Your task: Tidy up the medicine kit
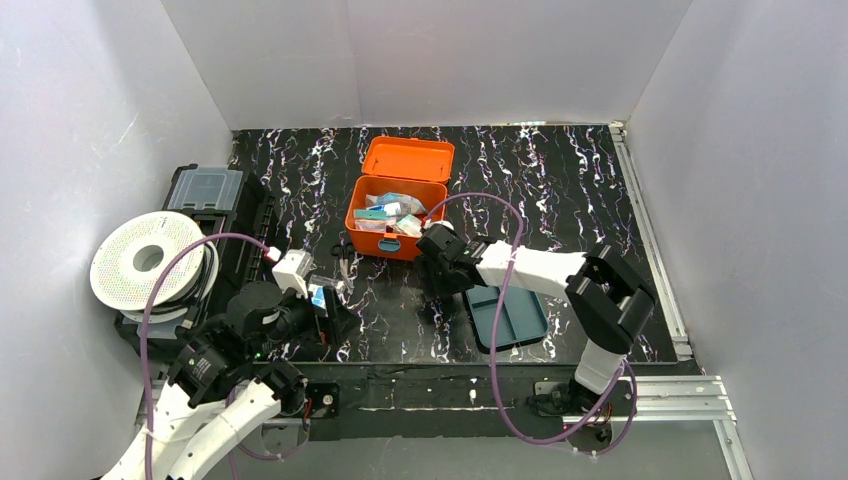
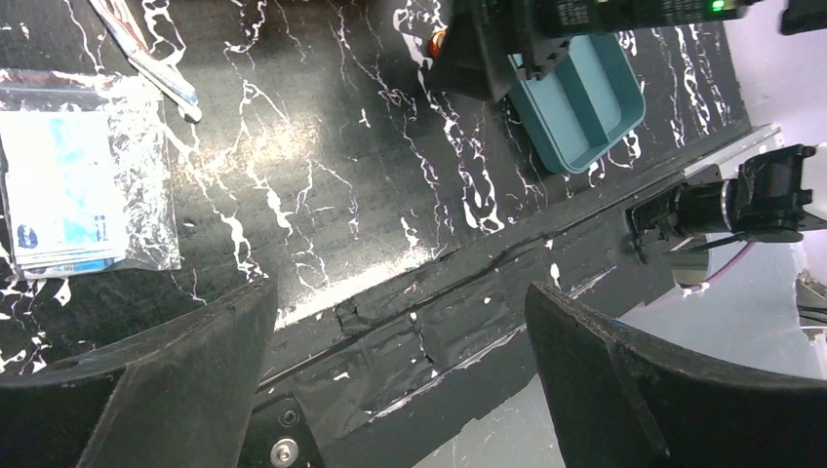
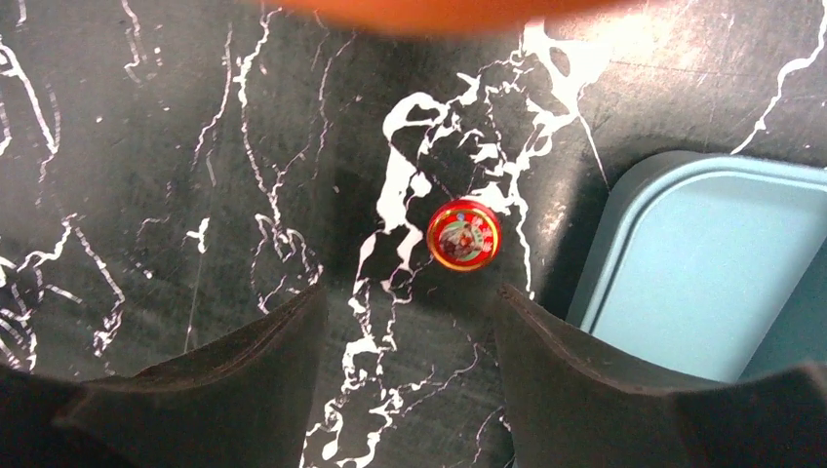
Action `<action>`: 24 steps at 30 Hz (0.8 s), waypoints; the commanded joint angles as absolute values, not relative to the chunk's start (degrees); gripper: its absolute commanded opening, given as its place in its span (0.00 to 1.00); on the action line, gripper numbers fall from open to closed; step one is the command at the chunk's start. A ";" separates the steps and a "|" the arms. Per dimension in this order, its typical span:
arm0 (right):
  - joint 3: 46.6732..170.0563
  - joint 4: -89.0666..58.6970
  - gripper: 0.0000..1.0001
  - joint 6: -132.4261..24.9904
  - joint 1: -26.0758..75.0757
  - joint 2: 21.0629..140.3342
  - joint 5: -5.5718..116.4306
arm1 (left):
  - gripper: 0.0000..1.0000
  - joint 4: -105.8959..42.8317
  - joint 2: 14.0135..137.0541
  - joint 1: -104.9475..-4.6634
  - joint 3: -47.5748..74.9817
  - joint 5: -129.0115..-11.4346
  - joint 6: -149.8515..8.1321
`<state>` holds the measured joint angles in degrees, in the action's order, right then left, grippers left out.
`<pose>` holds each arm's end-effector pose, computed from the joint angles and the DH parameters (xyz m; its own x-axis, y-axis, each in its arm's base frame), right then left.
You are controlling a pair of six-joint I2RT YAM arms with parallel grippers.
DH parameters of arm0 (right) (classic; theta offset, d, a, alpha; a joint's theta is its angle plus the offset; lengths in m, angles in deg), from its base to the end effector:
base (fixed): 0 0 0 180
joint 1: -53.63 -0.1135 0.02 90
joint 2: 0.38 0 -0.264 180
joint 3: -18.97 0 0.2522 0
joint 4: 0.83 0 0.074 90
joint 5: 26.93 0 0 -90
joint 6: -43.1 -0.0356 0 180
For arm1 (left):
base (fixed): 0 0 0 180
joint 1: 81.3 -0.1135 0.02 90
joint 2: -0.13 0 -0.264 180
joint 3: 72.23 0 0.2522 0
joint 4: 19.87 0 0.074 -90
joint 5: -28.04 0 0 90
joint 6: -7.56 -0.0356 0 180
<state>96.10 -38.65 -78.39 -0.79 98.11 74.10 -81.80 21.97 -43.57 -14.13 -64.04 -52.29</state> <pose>0.2090 0.2804 0.1892 -0.8133 -0.2556 -0.5227 -0.3711 0.9198 0.1275 0.0602 -0.0482 0.3134 -0.6164 -0.1577 -0.7715 0.3791 0.7993 -0.4663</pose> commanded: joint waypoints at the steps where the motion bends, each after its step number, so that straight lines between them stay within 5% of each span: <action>1: 99.15 -39.29 0.69 -79.05 -0.91 99.98 77.25 | 0.98 -80.50 20.72 -43.39 -14.60 -65.61 -53.39; 13: 100.93 -39.60 0.64 -79.40 -0.84 104.04 81.05 | 0.98 -79.99 20.67 -43.38 -14.78 -66.99 -53.69; 24: 98.78 -37.41 0.48 -79.88 -0.08 104.18 79.77 | 0.98 -79.95 20.79 -43.39 -14.88 -66.80 -53.69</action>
<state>99.45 -37.11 -78.45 -0.77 104.00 80.25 -80.35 20.77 -43.57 -14.19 -66.32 -52.86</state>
